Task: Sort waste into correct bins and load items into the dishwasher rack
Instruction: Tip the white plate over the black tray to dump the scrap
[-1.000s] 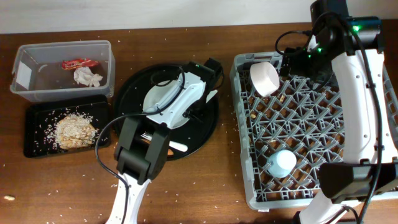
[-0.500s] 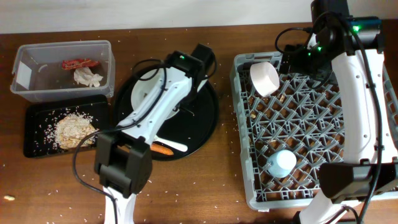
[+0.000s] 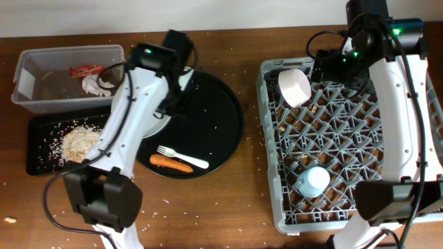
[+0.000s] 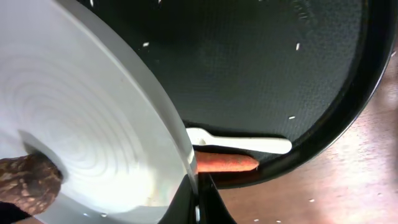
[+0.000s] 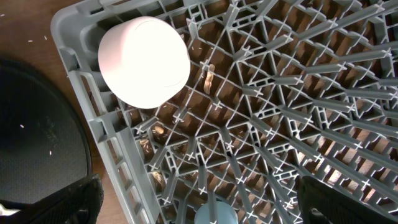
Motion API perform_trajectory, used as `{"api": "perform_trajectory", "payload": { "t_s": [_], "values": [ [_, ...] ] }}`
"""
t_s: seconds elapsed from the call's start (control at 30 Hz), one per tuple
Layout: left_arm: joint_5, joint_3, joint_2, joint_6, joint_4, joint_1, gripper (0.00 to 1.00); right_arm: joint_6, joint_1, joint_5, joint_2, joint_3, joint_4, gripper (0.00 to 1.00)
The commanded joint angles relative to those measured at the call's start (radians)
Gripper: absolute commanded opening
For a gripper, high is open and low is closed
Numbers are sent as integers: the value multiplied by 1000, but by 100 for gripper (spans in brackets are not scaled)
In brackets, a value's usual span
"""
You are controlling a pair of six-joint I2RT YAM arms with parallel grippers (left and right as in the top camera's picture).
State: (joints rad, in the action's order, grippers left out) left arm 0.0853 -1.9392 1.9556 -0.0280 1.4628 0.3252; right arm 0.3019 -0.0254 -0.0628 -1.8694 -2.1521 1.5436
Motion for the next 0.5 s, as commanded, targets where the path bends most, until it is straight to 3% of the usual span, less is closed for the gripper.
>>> {"api": "perform_trajectory", "payload": {
  "t_s": [0.0,0.2,0.37,0.47],
  "values": [
    [-50,-19,-36,-9,22,-66,0,-7,6,-1,-2,3,1,99],
    [-188,-19,-36,21,39,-164,0,-11,6,-1,-2,3,5,98],
    [-203,-19,-36,21,39,-259,0,-37,6,-2,-2,3,5,99],
    [-332,-19,-36,109,34,-350,0,-37,6,-2,-2,3,7,98]
  ]
}}
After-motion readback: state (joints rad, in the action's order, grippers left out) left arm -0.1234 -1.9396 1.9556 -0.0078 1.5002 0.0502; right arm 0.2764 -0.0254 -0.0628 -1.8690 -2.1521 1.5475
